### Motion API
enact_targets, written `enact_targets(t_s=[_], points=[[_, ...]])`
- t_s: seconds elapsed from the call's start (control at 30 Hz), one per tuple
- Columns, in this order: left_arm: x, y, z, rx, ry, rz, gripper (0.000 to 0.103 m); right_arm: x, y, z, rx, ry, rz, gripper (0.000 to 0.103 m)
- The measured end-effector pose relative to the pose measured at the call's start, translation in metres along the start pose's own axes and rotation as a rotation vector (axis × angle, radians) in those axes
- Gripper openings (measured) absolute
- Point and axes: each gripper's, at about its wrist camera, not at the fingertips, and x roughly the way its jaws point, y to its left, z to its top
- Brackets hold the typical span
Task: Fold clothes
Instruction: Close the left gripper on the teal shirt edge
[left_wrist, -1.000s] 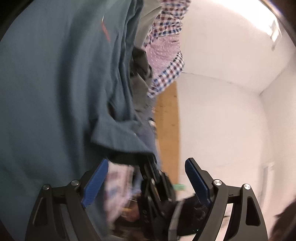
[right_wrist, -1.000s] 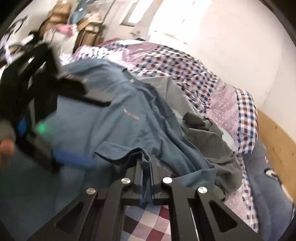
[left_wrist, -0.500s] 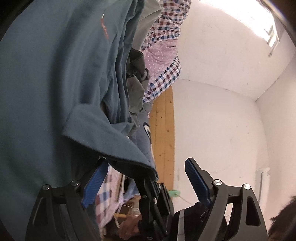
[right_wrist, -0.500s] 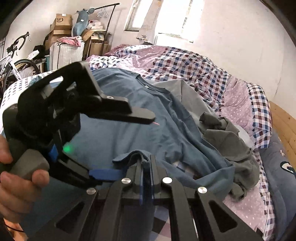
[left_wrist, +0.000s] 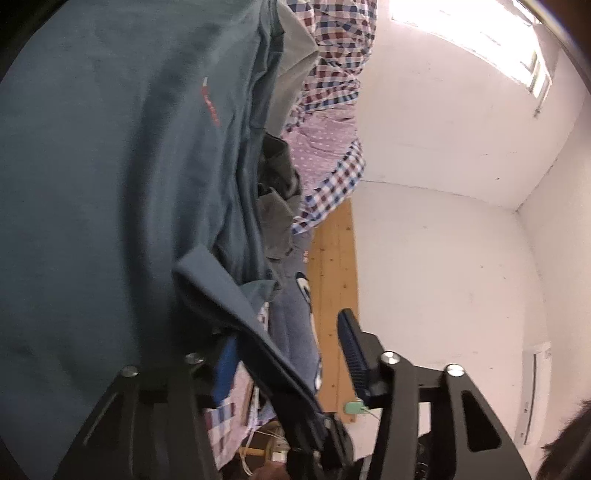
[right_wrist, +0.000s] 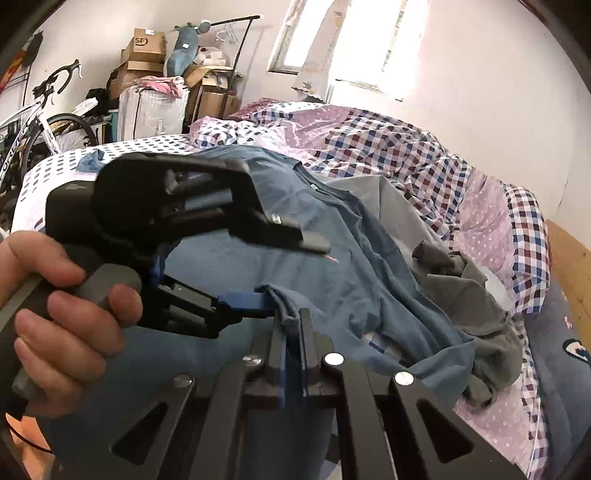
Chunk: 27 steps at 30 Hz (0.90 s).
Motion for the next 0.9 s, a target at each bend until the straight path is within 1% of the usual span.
enact_targets(t_s=[0.07,0.13,0.17,0.2,0.23,0.33,0.37,0.43,0.47,0.5,0.57,0.67,0.73,0.8,0.9], points=[[-0.001,0.0,0.0,0.006,-0.006,0.022,0.034,-0.002,0.003,-0.001,-0.012,-0.004,0.005,0.004],[-0.002,0.001,-0.001,0.012,-0.011,0.045,0.027,-0.002,0.007,-0.002,-0.025,-0.004,0.014,0.004],[-0.001,0.001,-0.001,0.017,-0.01,0.056,0.019,-0.002,0.01,-0.003,-0.031,-0.003,0.019,0.004],[0.002,0.002,0.0,0.023,-0.003,0.067,0.016,-0.001,0.011,-0.003,-0.037,-0.001,0.026,0.004],[0.005,0.003,0.0,0.03,0.005,0.079,0.01,0.001,0.014,-0.004,-0.042,0.002,0.035,0.004],[0.007,-0.004,0.002,0.074,0.01,0.109,0.002,0.006,0.015,-0.007,-0.039,0.008,0.059,0.004],[0.005,-0.009,0.003,0.098,0.005,0.117,0.002,0.008,0.015,-0.008,-0.039,0.011,0.052,0.006],[0.001,-0.019,0.005,0.146,-0.005,0.133,0.001,0.011,0.011,-0.011,-0.029,0.015,0.034,0.017],[-0.001,-0.024,0.006,0.17,-0.01,0.141,0.001,0.012,0.008,-0.012,-0.021,0.015,0.027,0.033],[-0.003,-0.03,0.006,0.194,-0.015,0.149,0.001,0.013,0.004,-0.013,-0.012,0.014,0.022,0.046],[-0.008,-0.041,0.008,0.245,-0.028,0.164,0.001,0.016,-0.007,-0.016,0.014,0.012,0.017,0.054],[-0.028,-0.071,0.012,0.373,-0.082,0.19,0.001,0.022,-0.034,-0.018,0.082,0.011,0.017,0.057],[-0.043,-0.092,0.016,0.461,-0.124,0.207,0.001,0.026,-0.06,-0.022,0.155,0.011,-0.007,0.062],[-0.051,-0.109,0.025,0.509,-0.164,0.219,0.001,0.03,-0.084,-0.026,0.234,0.016,-0.035,0.067],[-0.06,-0.135,0.045,0.573,-0.22,0.234,0.001,0.045,-0.115,-0.035,0.36,0.052,-0.068,0.069]])
